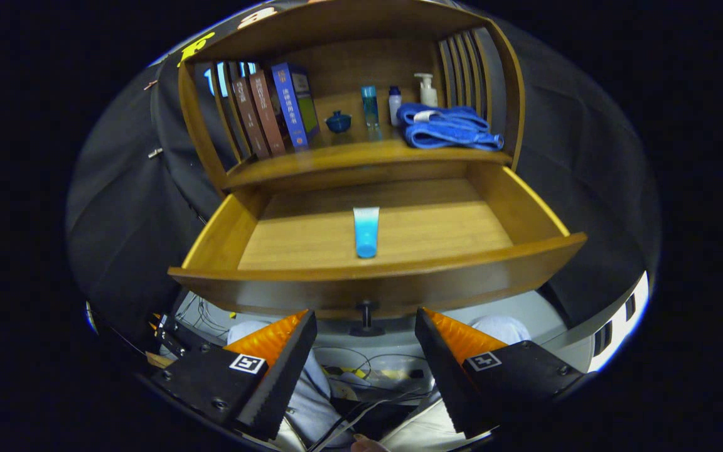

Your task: Pull open the drawer, take out the items inside it, and place them on the countertop above the cabinet.

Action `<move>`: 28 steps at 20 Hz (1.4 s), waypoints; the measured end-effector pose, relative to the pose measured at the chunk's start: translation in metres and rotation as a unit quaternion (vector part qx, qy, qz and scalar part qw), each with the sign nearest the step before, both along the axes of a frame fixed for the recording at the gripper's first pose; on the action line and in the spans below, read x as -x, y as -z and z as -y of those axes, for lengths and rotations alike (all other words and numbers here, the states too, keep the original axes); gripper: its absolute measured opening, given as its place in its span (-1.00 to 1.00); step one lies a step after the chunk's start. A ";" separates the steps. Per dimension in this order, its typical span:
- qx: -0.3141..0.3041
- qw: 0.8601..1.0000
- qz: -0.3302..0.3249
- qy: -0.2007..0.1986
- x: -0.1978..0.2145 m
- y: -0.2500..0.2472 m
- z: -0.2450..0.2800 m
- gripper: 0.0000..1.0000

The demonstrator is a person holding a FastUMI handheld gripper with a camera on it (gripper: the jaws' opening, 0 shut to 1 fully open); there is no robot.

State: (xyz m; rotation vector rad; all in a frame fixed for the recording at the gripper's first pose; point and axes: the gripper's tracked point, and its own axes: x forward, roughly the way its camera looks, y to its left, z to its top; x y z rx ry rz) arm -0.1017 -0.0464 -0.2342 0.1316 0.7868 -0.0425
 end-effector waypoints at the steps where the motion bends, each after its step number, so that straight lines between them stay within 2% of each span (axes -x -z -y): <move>1: 0.001 1.000 0.012 -0.005 -0.008 -0.012 -0.002 1.00; 4: 0.003 0.999 0.035 -0.019 -0.049 -0.034 -0.003 1.00; 7: 0.002 0.999 0.021 -0.025 -0.093 -0.030 -0.004 1.00; 10: -0.003 0.999 -0.015 -0.030 -0.134 -0.011 -0.006 1.00; 14: -0.004 0.994 -0.099 -0.044 -0.173 0.034 -0.007 1.00; 20: -0.004 0.976 -0.214 -0.043 -0.187 0.102 -0.001 1.00; 28: 0.003 0.947 -0.321 -0.020 -0.172 0.141 0.013 0.99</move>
